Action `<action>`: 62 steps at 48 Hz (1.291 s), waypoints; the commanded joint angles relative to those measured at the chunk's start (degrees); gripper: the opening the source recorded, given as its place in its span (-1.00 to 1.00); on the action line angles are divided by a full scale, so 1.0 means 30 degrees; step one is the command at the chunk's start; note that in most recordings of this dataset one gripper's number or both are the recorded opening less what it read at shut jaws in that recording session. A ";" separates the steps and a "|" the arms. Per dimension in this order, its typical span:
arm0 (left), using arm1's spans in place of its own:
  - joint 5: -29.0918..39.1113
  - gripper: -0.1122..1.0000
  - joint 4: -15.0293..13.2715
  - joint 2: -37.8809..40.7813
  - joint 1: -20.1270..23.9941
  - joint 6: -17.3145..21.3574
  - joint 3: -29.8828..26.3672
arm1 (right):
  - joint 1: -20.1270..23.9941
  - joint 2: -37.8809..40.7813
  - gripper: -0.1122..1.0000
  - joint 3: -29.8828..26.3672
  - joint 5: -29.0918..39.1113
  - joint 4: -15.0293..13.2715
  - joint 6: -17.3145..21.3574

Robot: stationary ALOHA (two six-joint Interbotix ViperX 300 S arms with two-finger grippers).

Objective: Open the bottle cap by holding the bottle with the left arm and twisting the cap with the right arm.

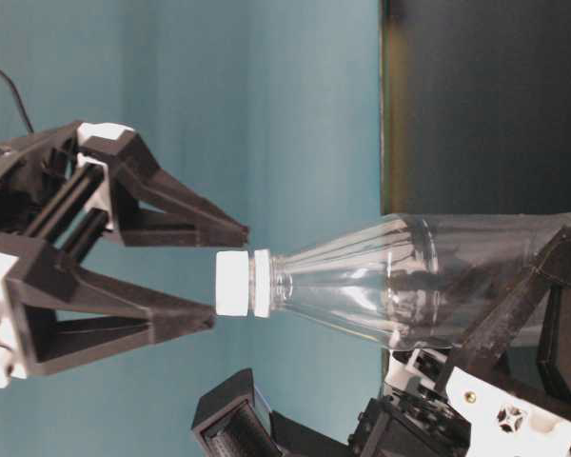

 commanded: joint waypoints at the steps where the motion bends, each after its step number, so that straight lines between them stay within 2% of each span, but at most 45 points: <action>1: 0.0059 0.68 0.0059 0.0059 -0.0059 -0.0029 -0.0059 | 0.0352 -0.0059 0.59 -0.0205 -0.0029 -0.0117 0.0059; 4: 0.0059 0.68 0.0059 0.0029 -0.0059 -0.0029 -0.0059 | 0.0381 -0.0059 0.56 -0.0205 0.0029 -0.0205 0.0029; 8: 0.0059 0.68 0.0059 0.0059 -0.0059 -0.0029 -0.0059 | 0.0410 -0.0059 0.42 -0.0176 0.0117 -0.0381 0.0000; 16: 0.0059 0.68 0.0059 0.0059 -0.0059 -0.0029 -0.0059 | 0.0557 -0.0059 -0.11 -0.0205 0.0117 -0.0439 -0.0322; 29: 0.0059 0.68 0.0059 0.0146 -0.0059 -0.0029 -0.0059 | 0.0645 0.0059 -0.12 -0.0410 0.0439 -0.0410 -0.2549; 33: 0.0059 0.68 0.0059 0.0176 -0.0059 -0.0029 -0.0059 | 0.0645 0.0205 -0.12 -0.0732 0.0938 -0.0439 -0.4219; 46: 0.0088 0.68 0.0059 0.0234 -0.0059 -0.0029 -0.0059 | 0.0586 0.1260 -0.12 -0.3193 0.3574 -0.0439 -1.2686; 51: 0.0088 0.68 0.0059 0.0234 -0.0059 -0.0029 -0.0059 | 0.0615 0.1582 -0.12 -0.3838 0.4043 -0.0439 -1.5146; 59: 0.0088 0.68 0.0059 0.0264 -0.0059 -0.0029 -0.0117 | 0.0762 0.1699 -0.12 -0.3926 0.4219 -0.0439 -1.9072; 62: 0.0059 0.68 0.0059 0.0264 -0.0059 -0.0029 -0.0117 | 0.0879 0.1641 -0.12 -0.3750 0.4160 -0.0410 -2.1006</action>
